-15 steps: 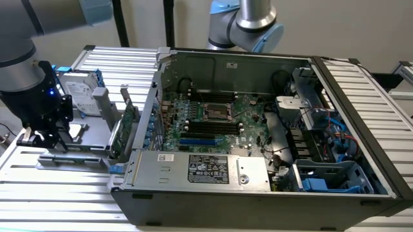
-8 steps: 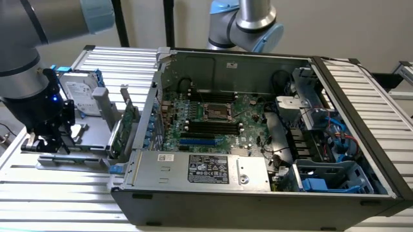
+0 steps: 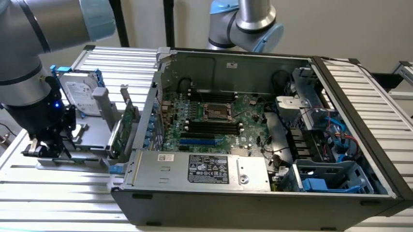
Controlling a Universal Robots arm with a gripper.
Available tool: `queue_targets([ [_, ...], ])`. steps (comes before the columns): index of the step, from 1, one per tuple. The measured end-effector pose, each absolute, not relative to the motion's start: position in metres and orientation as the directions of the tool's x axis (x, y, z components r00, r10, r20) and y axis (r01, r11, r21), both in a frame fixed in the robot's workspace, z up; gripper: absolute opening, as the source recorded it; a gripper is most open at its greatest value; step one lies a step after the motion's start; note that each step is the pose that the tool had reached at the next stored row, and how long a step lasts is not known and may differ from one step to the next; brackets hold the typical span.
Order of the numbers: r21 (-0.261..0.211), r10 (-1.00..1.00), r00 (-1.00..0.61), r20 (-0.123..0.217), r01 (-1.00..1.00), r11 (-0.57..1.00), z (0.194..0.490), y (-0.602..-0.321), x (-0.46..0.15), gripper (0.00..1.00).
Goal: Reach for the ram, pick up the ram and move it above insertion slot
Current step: 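Pick up the ram and move it above insertion slot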
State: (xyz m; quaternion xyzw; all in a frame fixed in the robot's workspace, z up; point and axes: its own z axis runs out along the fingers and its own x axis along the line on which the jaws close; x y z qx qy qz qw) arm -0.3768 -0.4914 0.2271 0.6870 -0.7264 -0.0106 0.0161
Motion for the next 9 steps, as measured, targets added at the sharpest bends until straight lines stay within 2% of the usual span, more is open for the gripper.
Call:
queue_targets([
  [9, 0.037, -0.999, -0.045, 0.009, -0.998, 0.045, 0.2164, -0.4915, -0.3768, 0.30],
])
